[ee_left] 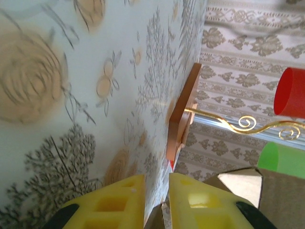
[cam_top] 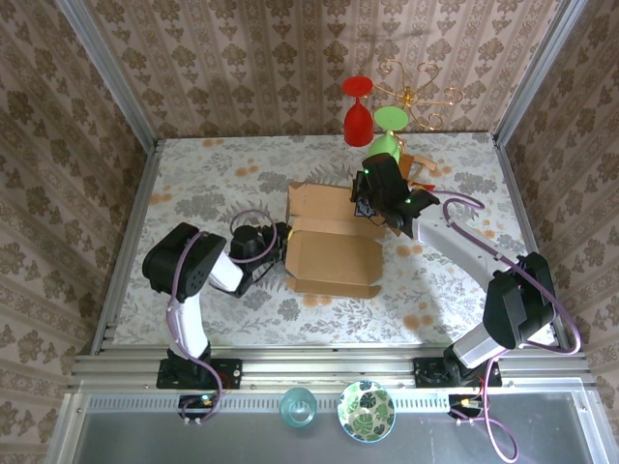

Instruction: Fold the paper box

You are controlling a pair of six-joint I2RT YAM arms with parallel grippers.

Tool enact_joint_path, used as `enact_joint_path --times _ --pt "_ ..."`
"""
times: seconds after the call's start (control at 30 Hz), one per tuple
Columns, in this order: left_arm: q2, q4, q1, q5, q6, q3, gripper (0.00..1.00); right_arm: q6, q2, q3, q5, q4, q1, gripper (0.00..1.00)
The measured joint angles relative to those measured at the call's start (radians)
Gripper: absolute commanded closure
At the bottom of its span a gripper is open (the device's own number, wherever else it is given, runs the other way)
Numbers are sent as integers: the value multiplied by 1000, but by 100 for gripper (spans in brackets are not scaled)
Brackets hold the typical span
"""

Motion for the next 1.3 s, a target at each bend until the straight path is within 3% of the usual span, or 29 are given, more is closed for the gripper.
enact_joint_path --times 0.37,0.77,1.0,1.3 --pt "-51 -69 -42 -14 52 1 72 0 1 -17 -3 47 -5 100" --pt "-205 -538 -51 -15 315 89 68 -2 0 -71 8 111 -11 100" --pt "-384 -735 22 21 393 17 63 -64 18 -231 23 356 -7 100" --pt "-746 -1068 171 72 520 -18 61 -160 73 -266 11 517 8 100"
